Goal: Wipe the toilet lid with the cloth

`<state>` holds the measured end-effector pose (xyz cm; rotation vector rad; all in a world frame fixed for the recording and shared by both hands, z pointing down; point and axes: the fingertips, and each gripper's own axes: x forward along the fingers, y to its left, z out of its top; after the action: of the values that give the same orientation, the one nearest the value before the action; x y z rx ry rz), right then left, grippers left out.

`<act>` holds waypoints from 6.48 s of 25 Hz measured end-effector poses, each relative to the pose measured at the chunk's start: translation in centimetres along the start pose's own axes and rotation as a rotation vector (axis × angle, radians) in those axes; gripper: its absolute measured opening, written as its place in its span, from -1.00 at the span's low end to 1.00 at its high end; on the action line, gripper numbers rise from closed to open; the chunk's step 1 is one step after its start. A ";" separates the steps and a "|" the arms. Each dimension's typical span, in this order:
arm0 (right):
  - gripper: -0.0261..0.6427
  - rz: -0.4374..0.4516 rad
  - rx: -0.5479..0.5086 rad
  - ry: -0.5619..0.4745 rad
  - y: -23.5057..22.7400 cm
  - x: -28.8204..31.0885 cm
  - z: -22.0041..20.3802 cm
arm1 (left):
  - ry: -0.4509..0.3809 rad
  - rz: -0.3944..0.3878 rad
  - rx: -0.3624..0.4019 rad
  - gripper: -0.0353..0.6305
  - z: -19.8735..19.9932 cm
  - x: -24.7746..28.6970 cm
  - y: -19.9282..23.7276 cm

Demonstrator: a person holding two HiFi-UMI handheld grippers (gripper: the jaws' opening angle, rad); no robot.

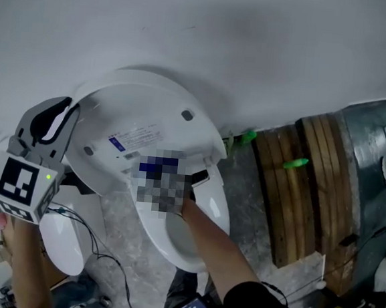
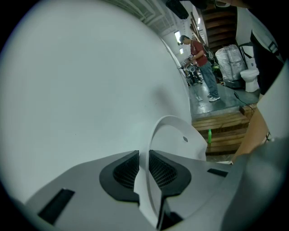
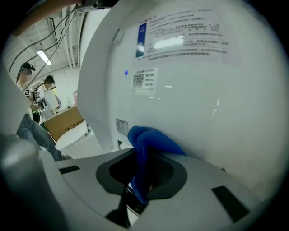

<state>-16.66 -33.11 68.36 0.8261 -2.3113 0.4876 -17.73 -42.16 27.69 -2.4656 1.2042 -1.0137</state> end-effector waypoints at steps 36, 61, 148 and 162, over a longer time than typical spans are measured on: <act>-0.72 -0.190 0.005 -0.386 -9.2 -20.2 22.4 | 0.008 0.019 -0.016 -0.69 -0.3 0.0 0.2; -0.72 0.085 -0.149 -0.447 1.7 -12.5 25.4 | -0.049 0.056 -0.047 -0.69 0.0 0.2 0.8; -0.72 0.105 -0.173 -0.220 -2.3 -26.4 21.0 | 0.052 0.145 -0.033 -0.69 0.5 -2.3 -0.5; -0.72 0.182 -0.145 -0.376 0.7 -36.5 20.9 | -0.069 0.383 -0.265 -0.76 -1.6 -17.6 -11.4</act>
<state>-4.12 -27.66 28.63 0.6862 -2.7475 0.2511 -19.34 -21.27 25.56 -2.2905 1.7958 -0.6966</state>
